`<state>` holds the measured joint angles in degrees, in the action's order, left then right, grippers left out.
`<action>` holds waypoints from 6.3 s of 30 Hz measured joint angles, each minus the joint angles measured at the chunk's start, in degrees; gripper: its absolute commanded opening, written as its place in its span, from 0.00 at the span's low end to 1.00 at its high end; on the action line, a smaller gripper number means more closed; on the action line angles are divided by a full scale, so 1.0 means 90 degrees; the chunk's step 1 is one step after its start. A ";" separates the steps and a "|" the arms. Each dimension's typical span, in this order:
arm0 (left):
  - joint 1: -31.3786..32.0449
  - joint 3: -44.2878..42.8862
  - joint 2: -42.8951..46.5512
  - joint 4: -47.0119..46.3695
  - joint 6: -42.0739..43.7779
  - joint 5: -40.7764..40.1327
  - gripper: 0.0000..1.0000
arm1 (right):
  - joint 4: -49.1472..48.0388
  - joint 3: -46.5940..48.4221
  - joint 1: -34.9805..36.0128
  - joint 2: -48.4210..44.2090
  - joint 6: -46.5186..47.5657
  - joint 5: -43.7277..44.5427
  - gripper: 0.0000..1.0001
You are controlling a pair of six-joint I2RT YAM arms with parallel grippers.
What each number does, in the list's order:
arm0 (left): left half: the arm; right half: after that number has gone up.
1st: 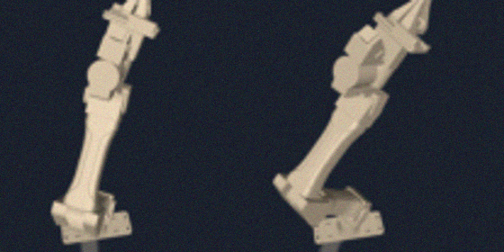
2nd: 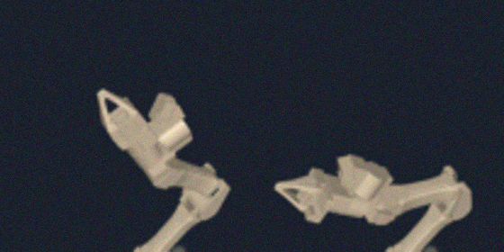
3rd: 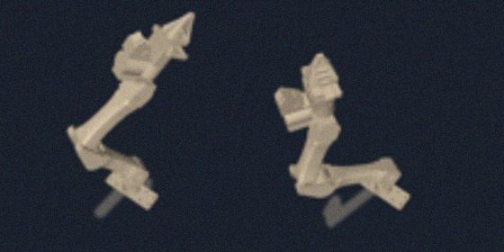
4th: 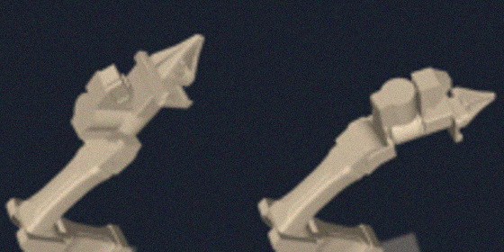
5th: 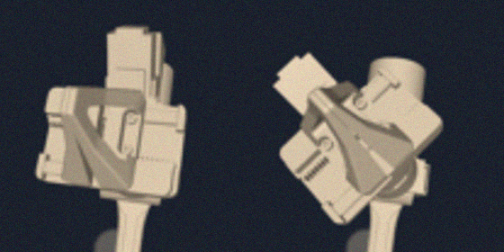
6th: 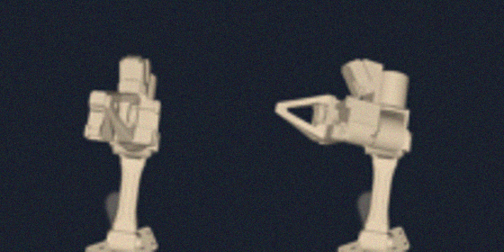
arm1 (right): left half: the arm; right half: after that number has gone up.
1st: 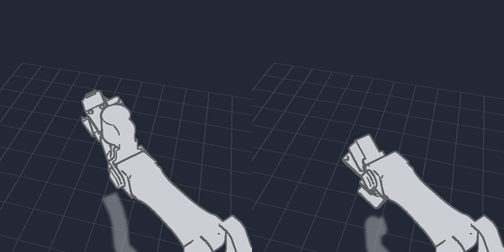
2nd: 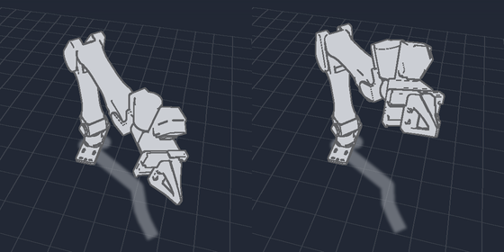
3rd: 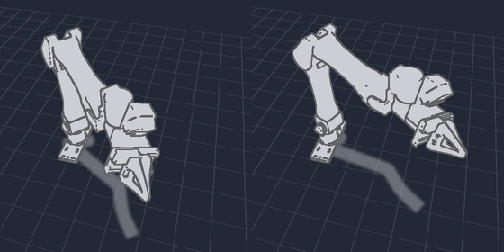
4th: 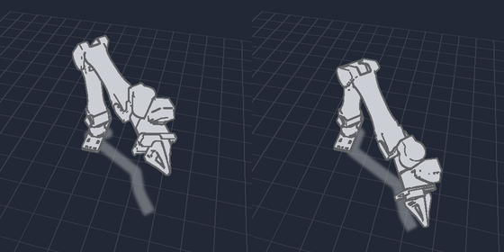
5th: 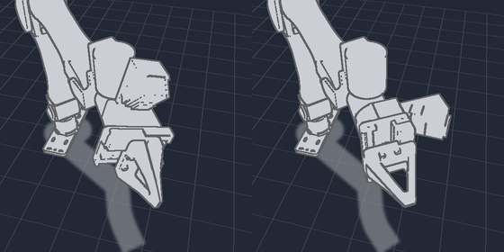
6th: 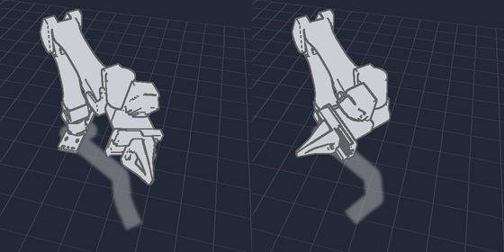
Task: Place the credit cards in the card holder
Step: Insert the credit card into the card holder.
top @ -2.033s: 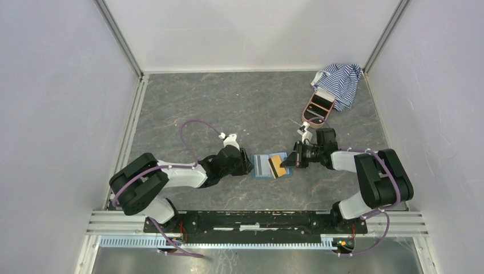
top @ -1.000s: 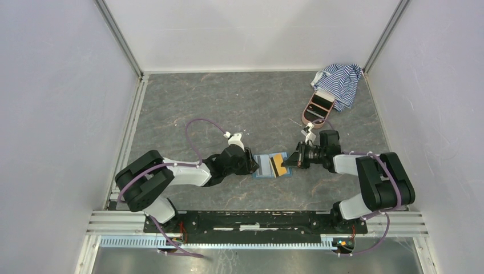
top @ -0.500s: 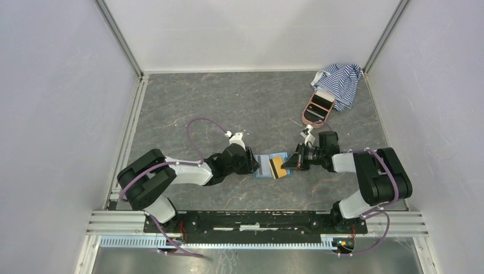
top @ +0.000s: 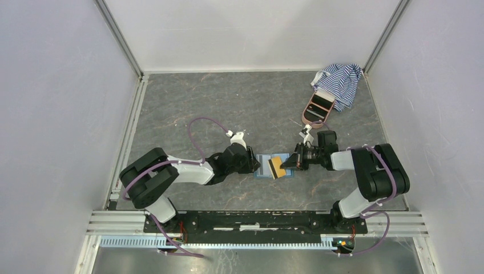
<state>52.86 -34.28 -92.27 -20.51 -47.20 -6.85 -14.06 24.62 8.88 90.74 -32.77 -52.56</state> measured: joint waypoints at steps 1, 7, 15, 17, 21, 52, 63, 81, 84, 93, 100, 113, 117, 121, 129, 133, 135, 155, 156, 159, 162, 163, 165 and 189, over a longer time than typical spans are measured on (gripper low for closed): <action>0.0000 -0.0002 0.0000 0.0002 0.0000 0.0002 0.46 | -0.0002 0.0007 0.0010 0.0024 -0.0010 -0.0005 0.00; 0.0000 -0.0007 -0.0015 -0.0005 0.0000 0.0010 0.46 | -0.0053 0.0075 0.0032 0.0129 -0.0049 -0.0022 0.00; 0.0000 -0.0019 -0.0066 -0.0075 0.0002 0.0090 0.45 | -0.0204 0.0182 0.0041 0.0272 -0.0066 -0.0041 0.00; 0.0000 -0.0029 -0.0080 -0.0087 0.0005 0.0104 0.45 | -0.0228 0.0202 0.0041 0.0299 -0.0068 -0.0041 0.00; 0.0000 -0.0034 -0.0097 -0.0114 0.0036 0.0119 0.45 | -0.0299 0.0231 0.0041 0.0330 -0.0075 -0.0044 0.00; -0.0002 -0.0044 -0.0189 -0.0231 0.0044 0.0170 0.37 | -0.0993 0.0095 0.0204 0.0449 -0.0318 0.0104 0.00; -0.0002 -0.0036 -0.0214 -0.0270 0.0041 0.0192 0.35 | -0.1302 -0.0202 0.0189 0.0257 -0.0503 0.0177 0.00; 0.0000 -0.0017 -0.0316 -0.0493 0.0036 0.0338 0.35 | -0.1107 -0.0340 0.0124 -0.0090 -0.0384 0.0316 0.00; 0.0000 -0.0017 -0.0330 -0.0522 0.0036 0.0347 0.36 | -0.1035 -0.0340 0.0117 -0.0090 -0.0323 0.0328 0.00; 0.0066 0.0046 0.0017 -0.0197 0.0070 0.0391 0.60 | -0.0962 -0.0333 0.0114 -0.0061 -0.0202 0.0321 0.00; 0.0100 0.0024 0.0600 0.0758 0.0189 0.0100 0.64 | -0.0899 -0.0277 0.0119 0.0007 -0.0143 0.0296 0.00; -0.0243 -0.0090 0.1132 0.0602 0.2319 0.0612 0.96 | -0.0845 -0.0245 0.0126 0.0010 -0.0012 0.0274 0.00; -0.0811 -0.0554 0.0653 0.0634 0.2924 0.1727 0.95 | -0.0833 -0.0219 0.0155 0.0012 0.0010 0.0272 0.00; -0.0962 -0.1418 -0.0223 0.0937 0.3419 0.2195 0.87 | -0.0823 -0.0204 0.0180 0.0012 0.0012 0.0270 0.00; -0.0991 -0.2664 -0.1770 0.1273 0.4090 0.2997 0.47 | -0.0814 -0.0202 0.0180 0.0022 0.0012 0.0267 0.00; -0.1049 -0.2744 -0.1887 0.1314 0.4189 0.3259 0.40 | -0.0806 -0.0199 0.0180 0.0022 0.0012 0.0265 0.00; -0.1073 -0.2705 -0.1887 0.1309 0.4189 0.3349 0.37 | -0.0804 -0.0199 0.0180 0.0022 0.0010 0.0267 0.00; -0.1302 -0.1576 -0.1523 -0.0015 0.3798 0.3990 0.46 | -0.1304 -0.0646 0.0180 -0.0413 -0.0396 0.0471 0.00; -0.1307 -0.1562 -0.1523 -0.0049 0.3745 0.4002 0.48 | -0.1341 -0.0648 0.0180 -0.0401 -0.0432 0.0474 0.00; -0.1348 -0.1496 -0.1520 -0.0175 0.3485 0.4065 0.53 | -0.1426 -0.0663 0.0187 -0.0335 -0.0515 0.0471 0.00; -0.1396 -0.1355 -0.1428 -0.0296 0.3230 0.4070 0.55 | -0.1481 -0.0668 0.0206 -0.0289 -0.0559 0.0471 0.00; -0.1421 -0.1260 -0.1336 -0.0306 0.3118 0.4005 0.55 | -0.1508 -0.0668 0.0209 -0.0279 -0.0573 0.0471 0.00; -0.1464 -0.1044 -0.1093 -0.0296 0.2888 0.3818 0.56 | -0.1545 -0.0668 0.0209 -0.0262 -0.0590 0.0471 0.00; -0.1064 0.0435 0.0296 -0.0068 0.0799 0.2907 0.46 | -0.1795 -0.0605 0.0435 0.0085 -0.0663 0.0461 0.00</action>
<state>43.29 -30.37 -89.60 -21.12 -40.01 19.31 -30.22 19.18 12.80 91.50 -38.74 -48.40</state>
